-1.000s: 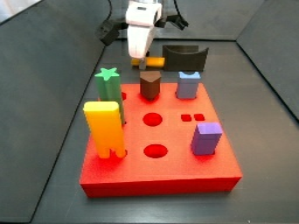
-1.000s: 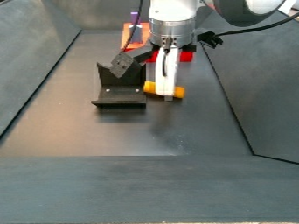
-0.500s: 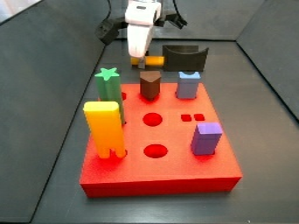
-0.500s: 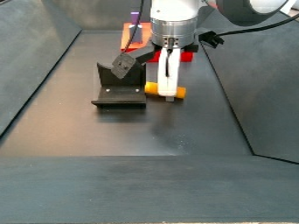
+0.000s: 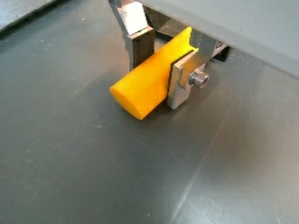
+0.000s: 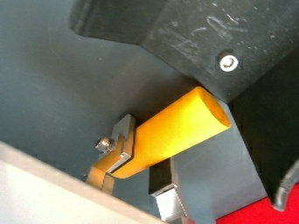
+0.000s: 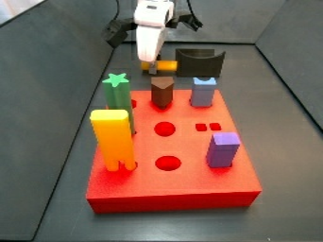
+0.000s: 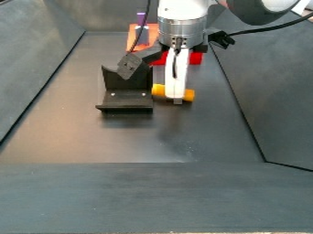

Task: Pick up the oval object. Move up. Place the oval object on the fixture. Regrasp the oval object. Move to above the board. Insert the oval object.
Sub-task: Move up, then place the oval object on the fixture.

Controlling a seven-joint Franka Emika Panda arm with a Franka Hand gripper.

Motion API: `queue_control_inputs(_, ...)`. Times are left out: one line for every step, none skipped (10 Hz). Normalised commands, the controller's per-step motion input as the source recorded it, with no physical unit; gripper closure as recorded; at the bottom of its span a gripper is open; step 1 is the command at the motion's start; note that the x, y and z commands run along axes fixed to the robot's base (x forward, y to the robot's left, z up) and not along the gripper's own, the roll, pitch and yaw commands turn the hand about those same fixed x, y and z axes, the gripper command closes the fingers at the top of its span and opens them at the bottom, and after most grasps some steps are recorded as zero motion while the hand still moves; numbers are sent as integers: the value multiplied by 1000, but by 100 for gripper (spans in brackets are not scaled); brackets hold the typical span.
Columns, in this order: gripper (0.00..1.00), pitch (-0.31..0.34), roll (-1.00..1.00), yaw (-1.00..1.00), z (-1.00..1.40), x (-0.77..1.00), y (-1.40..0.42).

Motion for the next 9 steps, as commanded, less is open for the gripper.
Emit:
queue_control_inputs(100, 0, 0, 0, 833, 0, 0)
queue_control_inputs(100, 33, 3, 37, 749, -44, 2)
queue_control_inputs(100, 38, 20, 28, 589, -40, 3)
queue_control_inputs(100, 46, 34, 20, 440, -29, 4)
queue_control_inputs(100, 52, 50, 12, 279, -23, 3)
queue_control_inputs(100, 0, 0, 0, 1000, 0, 0)
queue_control_inputs(100, 7, 11, -4, 1000, 2, -1)
queue_control_inputs(100, 24, 20, -5, 1000, -9, 2)
queue_control_inputs(100, 28, 40, -10, 1000, -13, 4)
